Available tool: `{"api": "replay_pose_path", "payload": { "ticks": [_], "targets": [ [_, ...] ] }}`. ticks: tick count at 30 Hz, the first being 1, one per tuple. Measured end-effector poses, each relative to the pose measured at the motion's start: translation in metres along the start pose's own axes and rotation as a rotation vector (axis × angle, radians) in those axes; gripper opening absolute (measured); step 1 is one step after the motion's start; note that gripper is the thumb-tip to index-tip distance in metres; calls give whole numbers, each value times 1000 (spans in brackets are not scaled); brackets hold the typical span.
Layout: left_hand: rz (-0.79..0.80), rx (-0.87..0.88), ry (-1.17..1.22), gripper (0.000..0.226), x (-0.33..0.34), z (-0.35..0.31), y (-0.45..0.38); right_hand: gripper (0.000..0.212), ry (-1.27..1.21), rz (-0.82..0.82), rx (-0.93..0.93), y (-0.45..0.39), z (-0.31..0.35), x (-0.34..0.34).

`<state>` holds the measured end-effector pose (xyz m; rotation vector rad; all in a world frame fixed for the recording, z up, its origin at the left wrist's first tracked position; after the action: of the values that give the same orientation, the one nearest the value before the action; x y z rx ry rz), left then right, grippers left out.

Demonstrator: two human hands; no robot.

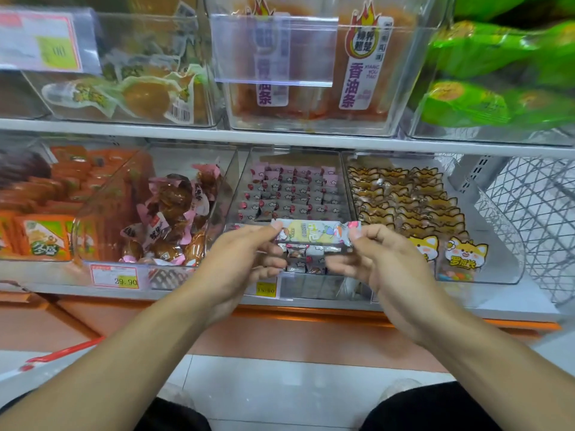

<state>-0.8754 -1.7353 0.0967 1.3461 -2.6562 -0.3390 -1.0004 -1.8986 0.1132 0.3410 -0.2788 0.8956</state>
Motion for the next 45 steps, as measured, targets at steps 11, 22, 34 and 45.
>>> {"api": "replay_pose_path", "payload": {
  "ticks": [11,22,34,45],
  "targets": [
    [285,-103,52,19,14,9,13,14,136,81,172,2,-14,-14],
    [201,-67,-75,16,4,15,15,14,168,77,250,3,-17,-27],
    [110,65,-113,17,-3,4,12,11,53,46,195,-2,-15,-22],
    [118,64,-67,18,1,5,13,40,-50,191,203,-3,-20,-9]
  ]
}}
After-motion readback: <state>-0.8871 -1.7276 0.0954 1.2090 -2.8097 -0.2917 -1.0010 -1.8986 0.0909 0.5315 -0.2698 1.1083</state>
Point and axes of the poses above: each hand's wrist, its own y-axis away from the middle knuckle, its own x-axis out of the palm, z = x × y, the point moved 9 cm from there along -y, towards the middle knuckle, and after that the axes turned 10 degrees about -y, right-handed, at the moved point
